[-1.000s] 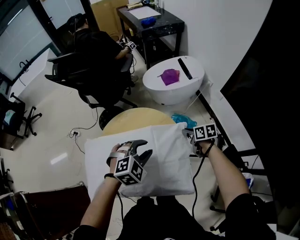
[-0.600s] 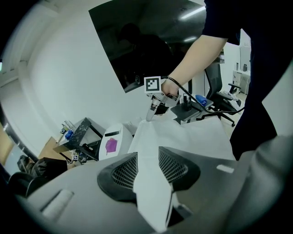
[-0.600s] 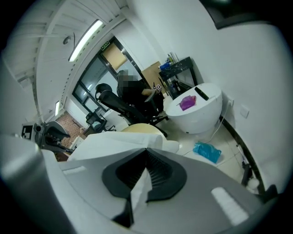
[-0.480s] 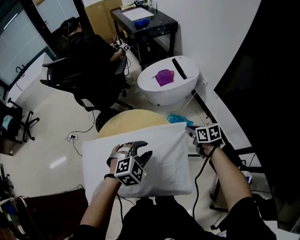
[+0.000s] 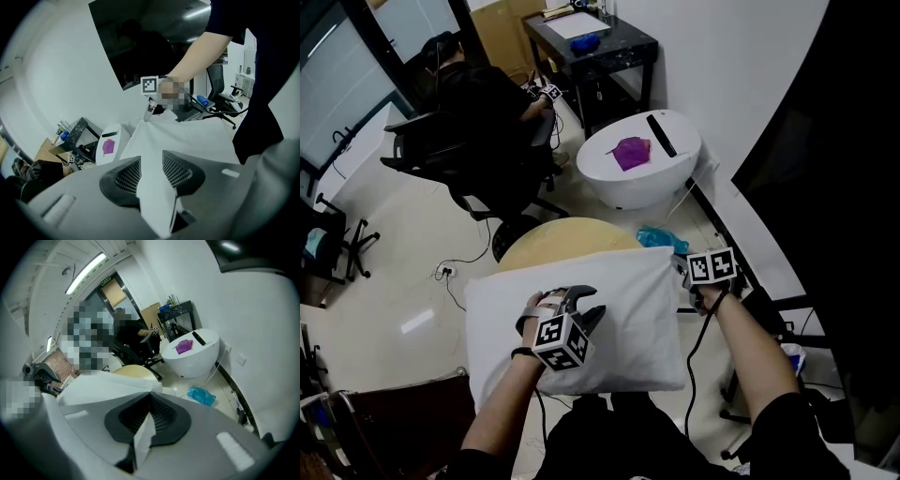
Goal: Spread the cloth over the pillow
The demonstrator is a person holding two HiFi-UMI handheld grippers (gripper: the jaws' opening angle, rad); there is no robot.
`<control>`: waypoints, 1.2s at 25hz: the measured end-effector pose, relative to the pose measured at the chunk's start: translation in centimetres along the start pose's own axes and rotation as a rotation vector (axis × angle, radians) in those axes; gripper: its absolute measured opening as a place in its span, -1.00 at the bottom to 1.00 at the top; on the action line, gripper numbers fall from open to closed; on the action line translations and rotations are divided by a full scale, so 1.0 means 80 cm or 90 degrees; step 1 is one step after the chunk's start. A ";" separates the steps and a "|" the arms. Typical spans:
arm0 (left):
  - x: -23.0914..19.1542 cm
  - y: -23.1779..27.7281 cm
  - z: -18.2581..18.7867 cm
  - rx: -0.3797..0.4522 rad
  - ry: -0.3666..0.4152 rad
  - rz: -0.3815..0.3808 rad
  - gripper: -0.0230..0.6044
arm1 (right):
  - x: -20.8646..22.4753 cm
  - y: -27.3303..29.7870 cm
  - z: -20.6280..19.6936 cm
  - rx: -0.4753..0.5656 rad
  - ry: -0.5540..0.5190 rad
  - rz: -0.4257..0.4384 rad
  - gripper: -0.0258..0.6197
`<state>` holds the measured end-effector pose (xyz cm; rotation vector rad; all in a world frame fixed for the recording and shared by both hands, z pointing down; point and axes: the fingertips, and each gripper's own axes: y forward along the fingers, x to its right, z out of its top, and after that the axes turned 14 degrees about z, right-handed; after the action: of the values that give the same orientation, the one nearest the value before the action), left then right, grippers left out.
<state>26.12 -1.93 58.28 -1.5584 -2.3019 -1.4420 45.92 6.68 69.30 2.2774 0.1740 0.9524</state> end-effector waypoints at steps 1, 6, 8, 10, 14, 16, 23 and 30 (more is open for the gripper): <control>0.002 0.000 -0.003 -0.002 -0.001 -0.002 -0.50 | 0.003 0.007 -0.002 -0.005 0.001 -0.006 -0.89; 0.009 0.001 -0.015 -0.015 -0.008 -0.009 -0.50 | 0.015 0.038 -0.024 -0.056 0.007 -0.020 -0.89; 0.012 0.000 -0.020 -0.021 -0.012 -0.013 -0.50 | 0.015 0.048 -0.034 -0.072 0.014 -0.015 -0.88; 0.014 -0.001 -0.025 -0.025 -0.016 -0.014 -0.50 | 0.013 0.055 -0.040 -0.079 0.019 -0.009 -0.88; 0.011 -0.004 -0.034 -0.034 -0.022 -0.009 -0.50 | 0.017 0.057 -0.039 -0.081 0.012 -0.012 -0.76; 0.009 -0.008 -0.035 -0.036 -0.025 -0.002 -0.50 | 0.020 0.050 -0.033 -0.076 -0.003 -0.022 -0.60; -0.013 -0.039 -0.041 -0.036 -0.050 0.045 -0.50 | -0.007 -0.005 0.004 -0.014 -0.076 -0.022 -0.54; -0.017 -0.124 -0.073 -0.017 -0.068 0.097 -0.50 | -0.098 -0.103 0.023 0.107 -0.144 -0.055 -0.54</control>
<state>16.90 -7.69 54.36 -1.8165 -2.1696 -1.3919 42.44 9.35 58.63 2.4893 0.2601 0.6518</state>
